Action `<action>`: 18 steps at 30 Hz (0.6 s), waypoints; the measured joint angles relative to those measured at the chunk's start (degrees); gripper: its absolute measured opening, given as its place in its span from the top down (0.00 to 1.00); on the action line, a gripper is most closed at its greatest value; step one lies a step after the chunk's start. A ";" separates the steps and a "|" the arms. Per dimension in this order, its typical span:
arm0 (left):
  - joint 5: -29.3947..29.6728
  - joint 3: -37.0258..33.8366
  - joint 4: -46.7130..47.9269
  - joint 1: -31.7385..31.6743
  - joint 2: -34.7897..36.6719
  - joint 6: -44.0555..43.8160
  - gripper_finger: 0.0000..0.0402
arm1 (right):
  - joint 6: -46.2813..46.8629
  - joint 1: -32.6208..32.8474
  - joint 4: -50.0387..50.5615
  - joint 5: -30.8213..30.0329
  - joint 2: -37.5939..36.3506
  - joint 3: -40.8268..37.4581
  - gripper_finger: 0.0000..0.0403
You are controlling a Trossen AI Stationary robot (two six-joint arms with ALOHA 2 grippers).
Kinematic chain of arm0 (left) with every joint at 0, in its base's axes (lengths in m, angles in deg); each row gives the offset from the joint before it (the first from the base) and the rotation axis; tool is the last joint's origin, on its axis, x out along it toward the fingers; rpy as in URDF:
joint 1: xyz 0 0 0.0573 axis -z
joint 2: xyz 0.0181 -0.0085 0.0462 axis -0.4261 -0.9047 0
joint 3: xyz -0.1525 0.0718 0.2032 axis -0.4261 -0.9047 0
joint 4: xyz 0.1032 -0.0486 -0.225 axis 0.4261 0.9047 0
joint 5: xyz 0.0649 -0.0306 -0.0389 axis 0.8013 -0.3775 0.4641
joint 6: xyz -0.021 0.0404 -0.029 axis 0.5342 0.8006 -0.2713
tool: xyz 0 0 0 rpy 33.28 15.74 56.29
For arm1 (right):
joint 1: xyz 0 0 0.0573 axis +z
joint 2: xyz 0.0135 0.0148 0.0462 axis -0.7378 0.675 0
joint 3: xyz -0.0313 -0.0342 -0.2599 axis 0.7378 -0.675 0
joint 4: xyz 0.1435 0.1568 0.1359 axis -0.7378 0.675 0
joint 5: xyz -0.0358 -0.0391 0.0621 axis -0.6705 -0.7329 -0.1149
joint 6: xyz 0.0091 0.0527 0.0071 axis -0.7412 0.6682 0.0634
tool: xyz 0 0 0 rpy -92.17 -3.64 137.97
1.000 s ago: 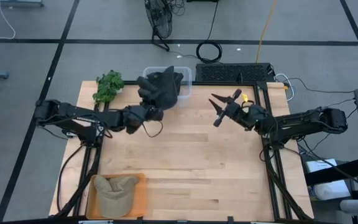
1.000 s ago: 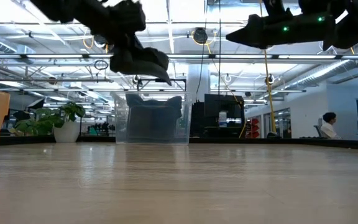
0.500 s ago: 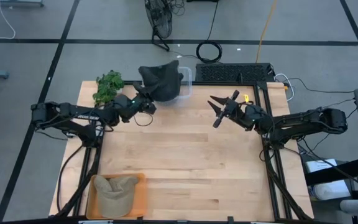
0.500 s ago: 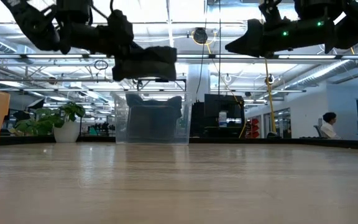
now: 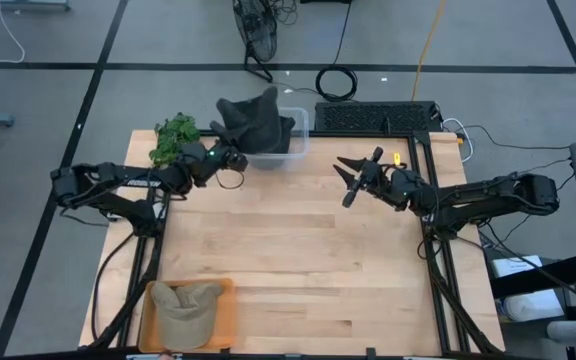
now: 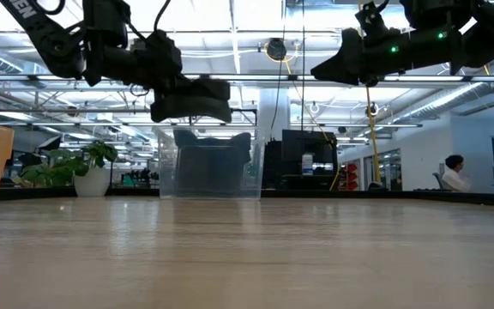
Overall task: Pick & Place hat
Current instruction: Put the black cap into the transparent bin
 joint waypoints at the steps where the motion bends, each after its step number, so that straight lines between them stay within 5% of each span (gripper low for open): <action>1: -0.14 0.00 0.01 -0.29 0.00 -0.37 0.99 | 0.00 0.00 0.04 0.00 0.00 0.00 0.78; 18: -2.18 0.07 -3.85 -0.37 -6.89 0.85 0.97 | 0.00 0.00 0.27 0.00 0.00 0.00 0.78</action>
